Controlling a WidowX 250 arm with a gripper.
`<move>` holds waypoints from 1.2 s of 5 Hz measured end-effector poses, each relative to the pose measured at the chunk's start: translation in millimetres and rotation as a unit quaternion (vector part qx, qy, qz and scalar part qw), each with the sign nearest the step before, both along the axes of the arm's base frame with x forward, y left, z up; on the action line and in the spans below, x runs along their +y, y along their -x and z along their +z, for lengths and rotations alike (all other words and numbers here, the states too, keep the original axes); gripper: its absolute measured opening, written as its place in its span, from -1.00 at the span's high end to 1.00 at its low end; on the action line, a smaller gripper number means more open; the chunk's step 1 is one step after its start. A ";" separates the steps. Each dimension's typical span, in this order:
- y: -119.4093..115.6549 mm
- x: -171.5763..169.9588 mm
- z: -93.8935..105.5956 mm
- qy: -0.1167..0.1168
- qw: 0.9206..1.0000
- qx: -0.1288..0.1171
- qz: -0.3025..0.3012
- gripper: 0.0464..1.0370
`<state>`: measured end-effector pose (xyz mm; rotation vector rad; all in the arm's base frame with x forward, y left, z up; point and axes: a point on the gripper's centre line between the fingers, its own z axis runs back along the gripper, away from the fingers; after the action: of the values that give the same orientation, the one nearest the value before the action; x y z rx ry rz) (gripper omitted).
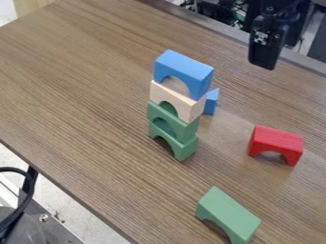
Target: Put the red arch on top of the blue arch.
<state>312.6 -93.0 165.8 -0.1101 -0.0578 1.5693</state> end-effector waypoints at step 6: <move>-14.5 -21.0 -75.2 0.074 0.992 0.012 0.101 -0.92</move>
<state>327.1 -114.0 90.7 -0.2068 0.0699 1.7755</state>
